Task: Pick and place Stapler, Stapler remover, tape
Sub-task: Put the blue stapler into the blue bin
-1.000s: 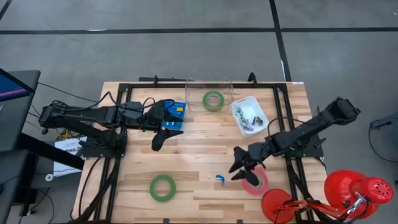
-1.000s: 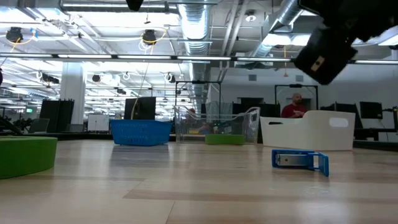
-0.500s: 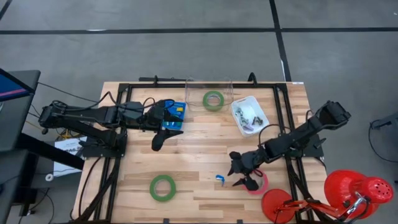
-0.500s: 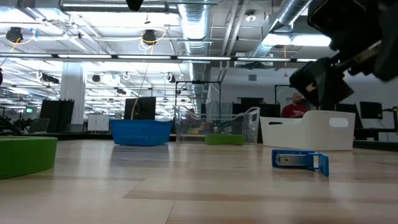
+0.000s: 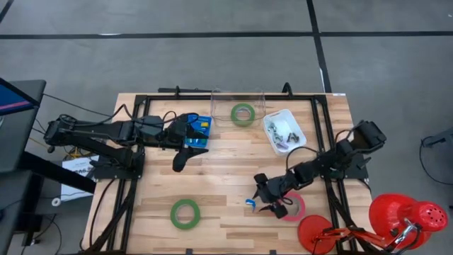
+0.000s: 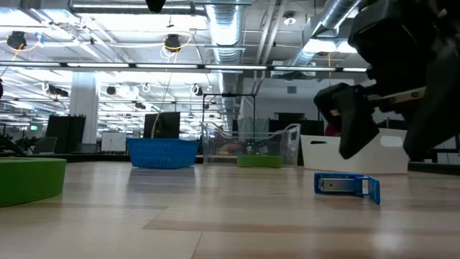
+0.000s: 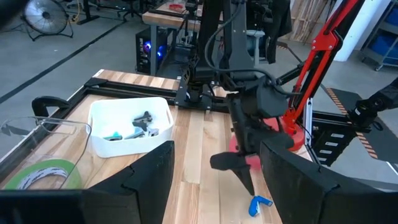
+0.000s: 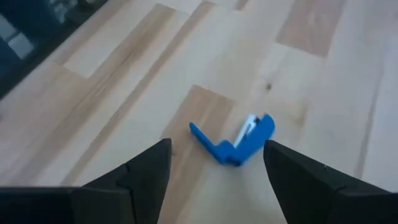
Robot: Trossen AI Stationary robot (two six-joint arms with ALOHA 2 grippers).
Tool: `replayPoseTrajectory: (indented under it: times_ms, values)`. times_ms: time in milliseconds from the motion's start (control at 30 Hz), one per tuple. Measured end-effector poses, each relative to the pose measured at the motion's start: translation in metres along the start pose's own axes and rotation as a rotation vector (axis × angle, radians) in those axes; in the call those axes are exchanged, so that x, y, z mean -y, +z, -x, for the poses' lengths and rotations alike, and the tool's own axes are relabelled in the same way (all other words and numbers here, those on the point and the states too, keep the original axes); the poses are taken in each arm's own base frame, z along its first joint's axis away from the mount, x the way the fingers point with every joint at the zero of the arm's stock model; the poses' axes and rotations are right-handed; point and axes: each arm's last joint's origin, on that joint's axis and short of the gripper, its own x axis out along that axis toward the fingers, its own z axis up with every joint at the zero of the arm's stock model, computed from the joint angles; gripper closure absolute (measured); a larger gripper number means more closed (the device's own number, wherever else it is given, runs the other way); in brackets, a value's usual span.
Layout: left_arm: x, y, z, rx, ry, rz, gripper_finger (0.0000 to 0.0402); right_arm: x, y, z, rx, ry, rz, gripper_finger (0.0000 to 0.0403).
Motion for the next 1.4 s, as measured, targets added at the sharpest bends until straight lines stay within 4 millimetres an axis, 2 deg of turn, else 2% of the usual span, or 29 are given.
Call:
replayPoseTrajectory:
  times_ms: [200, 433, 833, 1400]
  values:
    - [0.0, 0.0, 0.0, 0.0, 0.0, 0.0, 0.0175, 0.002, 0.006, -0.018, -0.039, -0.001, 0.077, 0.0156]
    - [0.0, 0.0, 0.0, 0.0, 0.0, 0.0, 0.0175, 0.007, 0.014, -0.03, -0.041, -0.042, 0.077, 0.0156]
    - [0.0, 0.0, 0.0, 0.0, 0.0, 0.0, 0.0175, 0.01, 0.035, -0.019, 0.001, -0.118, 0.095, 0.0156]
    - [0.0, 0.0, 0.0, 0.0, 0.0, 0.0, 0.0175, 0.012, 0.031, -0.018, -0.03, -0.069, -0.002, 0.0149]
